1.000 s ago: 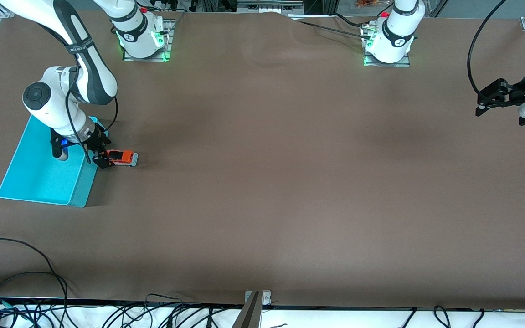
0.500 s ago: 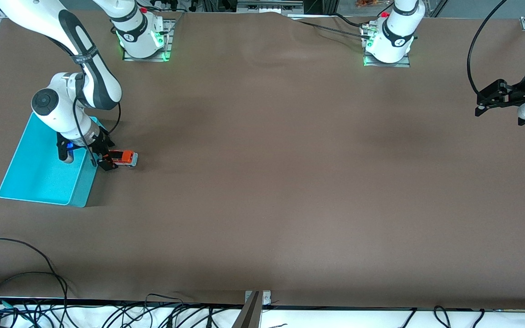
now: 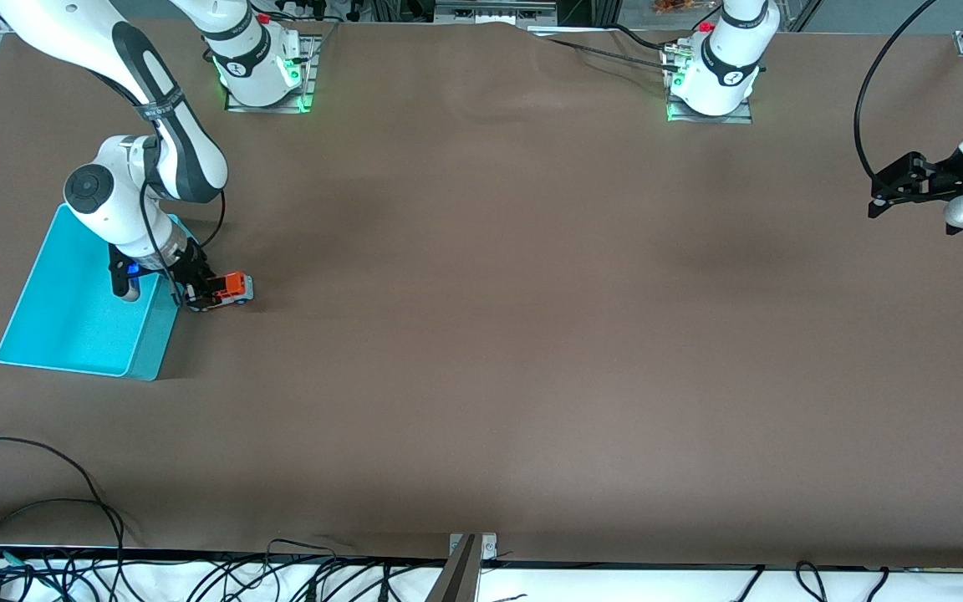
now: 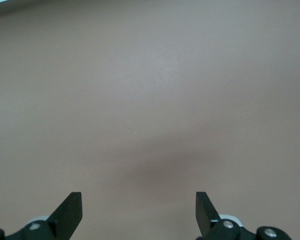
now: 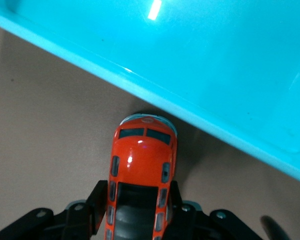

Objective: Wind up bus and store in blue box

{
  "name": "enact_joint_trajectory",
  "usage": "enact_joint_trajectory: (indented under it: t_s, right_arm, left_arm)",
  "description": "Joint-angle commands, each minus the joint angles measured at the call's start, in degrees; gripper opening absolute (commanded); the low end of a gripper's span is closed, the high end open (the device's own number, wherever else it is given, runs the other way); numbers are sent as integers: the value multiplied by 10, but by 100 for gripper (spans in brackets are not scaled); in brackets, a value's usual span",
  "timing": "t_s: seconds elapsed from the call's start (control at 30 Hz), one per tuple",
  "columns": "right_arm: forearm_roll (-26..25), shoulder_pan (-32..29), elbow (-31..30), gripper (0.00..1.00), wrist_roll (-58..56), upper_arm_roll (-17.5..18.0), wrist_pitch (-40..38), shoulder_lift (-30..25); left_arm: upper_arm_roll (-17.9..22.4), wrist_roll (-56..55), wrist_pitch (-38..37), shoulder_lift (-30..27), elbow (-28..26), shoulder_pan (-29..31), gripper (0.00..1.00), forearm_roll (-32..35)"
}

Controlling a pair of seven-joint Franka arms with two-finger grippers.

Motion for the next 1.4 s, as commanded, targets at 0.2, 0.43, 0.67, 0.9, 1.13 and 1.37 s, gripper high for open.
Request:
enact_joint_trajectory:
  t_s: [0.2, 0.43, 0.67, 0.9, 1.13, 1.37]
  right_arm:
    - [-1, 1, -1, 0, 1, 3, 7, 0]
    - [-2, 4, 14, 0, -11, 5, -13, -26]
    - [-4, 4, 46, 0, -54, 7, -107, -76]
    - [-4, 4, 58, 0, -125, 25, -159, -123]
    - [0, 4, 64, 0, -266, 24, -207, -157]
    - [-4, 1, 93, 0, -468, -10, -275, -161]
  left_arm:
    - [-2, -4, -15, 13, 25, 1, 100, 11]
    - [-2, -4, -15, 13, 26, 1, 100, 10]
    - [-3, -2, -15, 14, 31, 1, 100, 10]
    - [-3, -3, -15, 14, 31, 1, 100, 10]
    - [-3, -2, -14, 14, 31, 1, 100, 11]
    - [-3, -2, -14, 14, 31, 1, 100, 11]
